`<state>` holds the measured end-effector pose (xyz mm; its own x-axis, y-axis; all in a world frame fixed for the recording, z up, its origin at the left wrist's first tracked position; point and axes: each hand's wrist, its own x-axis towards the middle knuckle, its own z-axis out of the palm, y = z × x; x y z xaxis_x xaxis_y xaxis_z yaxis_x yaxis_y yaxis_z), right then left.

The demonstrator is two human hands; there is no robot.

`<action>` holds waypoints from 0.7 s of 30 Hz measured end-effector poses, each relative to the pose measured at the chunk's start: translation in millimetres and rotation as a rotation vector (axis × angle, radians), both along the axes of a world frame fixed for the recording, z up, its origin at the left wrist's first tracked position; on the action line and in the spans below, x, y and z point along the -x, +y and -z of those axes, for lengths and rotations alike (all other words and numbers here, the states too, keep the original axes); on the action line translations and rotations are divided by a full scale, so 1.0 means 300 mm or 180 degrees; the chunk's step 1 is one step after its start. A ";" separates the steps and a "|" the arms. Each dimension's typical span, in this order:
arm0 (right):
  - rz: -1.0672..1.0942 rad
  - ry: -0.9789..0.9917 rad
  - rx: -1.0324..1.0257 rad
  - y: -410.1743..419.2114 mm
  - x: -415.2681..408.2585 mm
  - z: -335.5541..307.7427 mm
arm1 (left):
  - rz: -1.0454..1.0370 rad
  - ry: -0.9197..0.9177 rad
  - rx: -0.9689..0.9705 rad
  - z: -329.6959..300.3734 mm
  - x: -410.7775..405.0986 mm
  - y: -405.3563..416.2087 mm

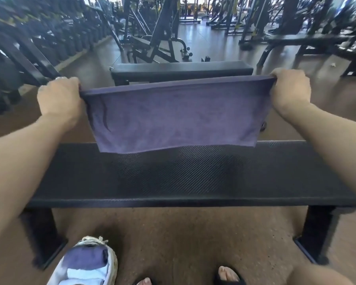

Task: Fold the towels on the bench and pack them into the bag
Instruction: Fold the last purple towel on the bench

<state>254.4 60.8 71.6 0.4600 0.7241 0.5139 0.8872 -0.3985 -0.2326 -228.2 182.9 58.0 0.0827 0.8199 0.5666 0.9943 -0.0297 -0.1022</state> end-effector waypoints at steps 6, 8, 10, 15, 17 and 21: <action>-0.0227 0.0083 -0.0050 -0.066 0.003 0.122 | 0.0164 -0.0075 -0.0188 0.073 0.022 -0.075; -0.0261 0.0151 0.0103 -0.139 0.012 0.228 | 0.0199 -0.0093 -0.0095 0.168 0.048 -0.136; -0.0246 0.0178 0.0303 -0.228 0.022 0.350 | 0.0208 -0.0060 0.0167 0.275 0.069 -0.217; -0.0140 0.0221 0.1039 -0.449 0.022 0.609 | 0.0445 0.0340 0.1129 0.536 0.115 -0.431; -0.0043 0.0348 0.1220 -0.485 0.001 0.637 | 0.0466 0.0345 0.1416 0.600 0.121 -0.485; 0.0075 0.0615 0.1201 -0.488 -0.002 0.640 | 0.0228 0.0349 0.1929 0.666 0.113 -0.536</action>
<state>254.8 -85.5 -120.3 0.5406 0.8330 0.1174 0.8311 -0.5073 -0.2276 -262.1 22.0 -141.7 0.1807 0.9835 -0.0130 0.9724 -0.1806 -0.1477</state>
